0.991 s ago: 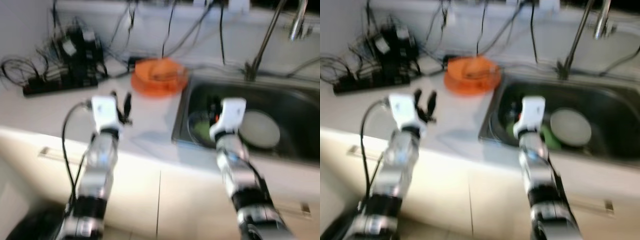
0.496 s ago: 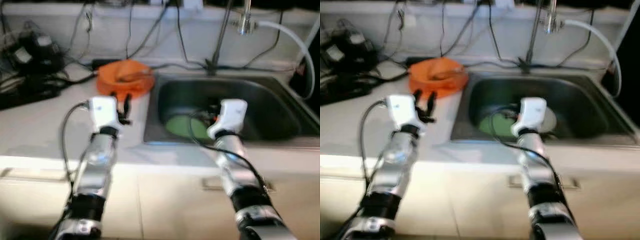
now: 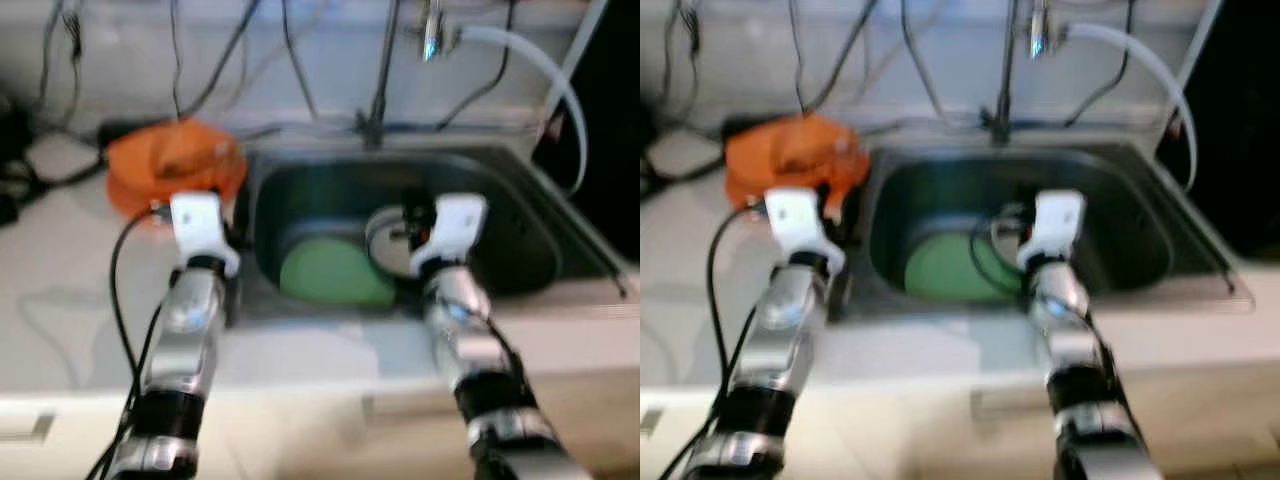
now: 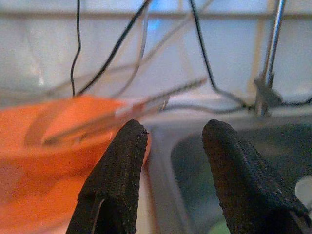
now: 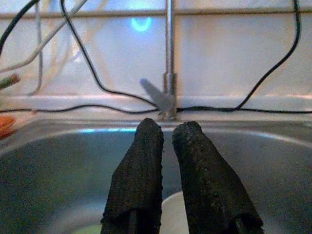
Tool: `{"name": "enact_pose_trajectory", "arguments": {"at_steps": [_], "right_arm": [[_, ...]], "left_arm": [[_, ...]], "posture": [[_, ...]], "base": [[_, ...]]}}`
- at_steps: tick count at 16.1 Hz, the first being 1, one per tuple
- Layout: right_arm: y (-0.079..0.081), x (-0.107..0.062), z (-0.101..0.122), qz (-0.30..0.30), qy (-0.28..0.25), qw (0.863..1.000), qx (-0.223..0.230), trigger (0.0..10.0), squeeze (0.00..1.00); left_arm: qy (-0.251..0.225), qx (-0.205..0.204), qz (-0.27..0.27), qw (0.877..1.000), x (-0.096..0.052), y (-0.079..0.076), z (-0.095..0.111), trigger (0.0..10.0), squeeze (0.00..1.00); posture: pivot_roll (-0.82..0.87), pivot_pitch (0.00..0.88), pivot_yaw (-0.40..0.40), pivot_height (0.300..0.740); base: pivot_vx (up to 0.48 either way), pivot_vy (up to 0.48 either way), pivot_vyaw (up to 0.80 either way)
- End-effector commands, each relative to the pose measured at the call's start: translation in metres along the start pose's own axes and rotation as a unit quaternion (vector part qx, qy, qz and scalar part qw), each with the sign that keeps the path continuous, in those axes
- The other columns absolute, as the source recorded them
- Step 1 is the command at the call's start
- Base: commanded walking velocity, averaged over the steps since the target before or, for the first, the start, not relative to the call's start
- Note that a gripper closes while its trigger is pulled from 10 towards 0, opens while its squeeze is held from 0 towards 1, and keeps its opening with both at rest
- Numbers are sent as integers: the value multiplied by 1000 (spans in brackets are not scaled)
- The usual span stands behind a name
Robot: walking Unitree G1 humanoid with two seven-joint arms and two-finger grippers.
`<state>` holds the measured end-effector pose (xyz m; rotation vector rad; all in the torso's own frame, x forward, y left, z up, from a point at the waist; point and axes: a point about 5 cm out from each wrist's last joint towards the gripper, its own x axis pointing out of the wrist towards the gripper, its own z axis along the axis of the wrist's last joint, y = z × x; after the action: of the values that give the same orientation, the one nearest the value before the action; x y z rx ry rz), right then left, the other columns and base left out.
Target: Kitchen organization
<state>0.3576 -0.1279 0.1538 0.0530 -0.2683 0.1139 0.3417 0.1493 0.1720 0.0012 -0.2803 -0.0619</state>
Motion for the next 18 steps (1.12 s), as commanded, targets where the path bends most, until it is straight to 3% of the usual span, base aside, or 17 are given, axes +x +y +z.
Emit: {"name": "enact_pose_trajectory", "arguments": {"at_steps": [1, 3, 8, 18], "right_arm": [[-10, -3, -2, -14, 3, 1000, -4, 10000, 0], [-10, -3, -2, -13, 3, 1000, -7, 10000, 0], [-8, -4, -2, -6, 3, 1000, -20, 10000, 0], [-11, -4, -5, -18, 13, 1000, -9, 10000, 0]], "left_arm": [[-8, -4, -10, 1000, 0, -7, 3, 10000, 0], [-6, -14, -9, 1000, 0, -8, 3, 10000, 0], [-6, -12, -9, 1000, 1, -8, 4, 10000, 0], [-6, -5, -14, 1000, 2, -9, 5, 10000, 0]], "posture": [[113, 32, -9, 740], [113, 34, -10, 740], [113, 36, -8, 740], [115, 30, -5, 740]], "base": [[0, 0, 0], [0, 0, 0], [0, 467, 235], [0, 0, 0]]}}
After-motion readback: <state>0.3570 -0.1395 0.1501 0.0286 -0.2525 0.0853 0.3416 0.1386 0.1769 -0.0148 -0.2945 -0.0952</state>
